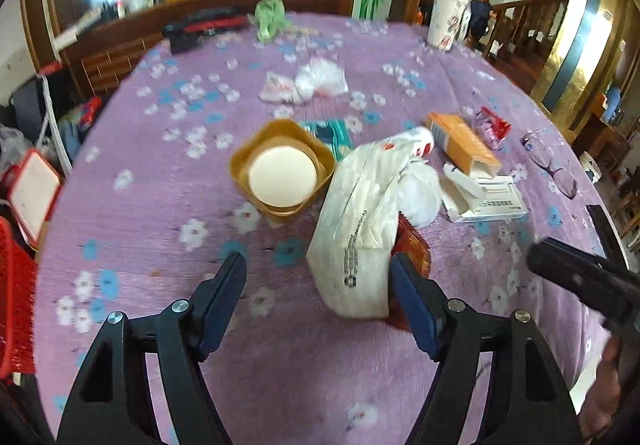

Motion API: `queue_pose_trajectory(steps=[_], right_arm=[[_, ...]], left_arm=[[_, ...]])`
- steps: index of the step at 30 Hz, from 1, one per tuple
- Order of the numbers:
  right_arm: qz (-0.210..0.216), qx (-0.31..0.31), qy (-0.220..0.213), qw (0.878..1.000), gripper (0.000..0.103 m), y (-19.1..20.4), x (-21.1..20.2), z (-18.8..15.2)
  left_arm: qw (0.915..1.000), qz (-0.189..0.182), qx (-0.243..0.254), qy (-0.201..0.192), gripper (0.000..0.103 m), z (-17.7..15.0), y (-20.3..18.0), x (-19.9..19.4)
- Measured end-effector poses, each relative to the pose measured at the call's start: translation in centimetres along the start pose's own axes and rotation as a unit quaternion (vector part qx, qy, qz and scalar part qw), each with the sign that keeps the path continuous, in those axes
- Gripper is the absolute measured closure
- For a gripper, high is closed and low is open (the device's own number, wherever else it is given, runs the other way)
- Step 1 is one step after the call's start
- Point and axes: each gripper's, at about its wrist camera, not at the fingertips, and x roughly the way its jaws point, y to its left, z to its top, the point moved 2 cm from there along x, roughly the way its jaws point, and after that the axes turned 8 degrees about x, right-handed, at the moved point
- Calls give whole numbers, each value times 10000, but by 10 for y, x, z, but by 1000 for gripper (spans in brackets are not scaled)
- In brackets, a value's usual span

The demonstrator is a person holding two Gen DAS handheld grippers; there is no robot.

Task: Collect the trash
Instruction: 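Bring both open tools back over the table, then grasp the white paper bag with the left tool while the right tool grasps the brown candy wrapper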

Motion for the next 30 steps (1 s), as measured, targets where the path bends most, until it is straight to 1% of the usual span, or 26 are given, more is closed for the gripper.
queue_pose_trajectory(steps=[3,6,7,8,9,10,12,16,21,24,26,28,30], right_arm=[[10,40,23,10000,46,-5,0,-1],[17,85,60,9999,46,-8,2,-2],[23,91,76,9999,46,-8,4,-2],[25,93,84,9999,46,-8,4,-2],[24,88,103,9999,46,-7,5,-3],[27,89,115,9999,46,-7,6,-4],[35,68,155,9999,45,-4,8,-5],[24,49,249,9997,44,2,16,-6],[95,40,537,9985,44,16,34,-11],[97,-9,656,9978,44,30,47,-13],[105,-7,700,9975,44,38,55,-12],[-13,33,744,9972,44,44,66,-9],[11,156,838,9964,44,49,78,-5]], left_arm=[[9996,-174,-120,177,30,3,0,16],[9992,-267,-249,159,31,7,3,24],[9991,-295,-286,140,32,8,3,26],[9989,-326,-314,129,46,9,4,28],[9986,-382,-323,160,55,9,4,30],[9983,-436,-345,173,56,8,4,31],[9989,-358,-286,82,59,7,3,29],[9994,-267,-119,-185,59,-3,2,11],[9983,-184,-57,-545,59,-22,9,-20],[9969,16,-73,-779,58,-34,18,-38],[9955,233,-113,-908,58,-40,27,-47],[9945,350,-162,-973,58,-44,36,-52],[9936,439,-238,-1010,58,-49,45,-56]])
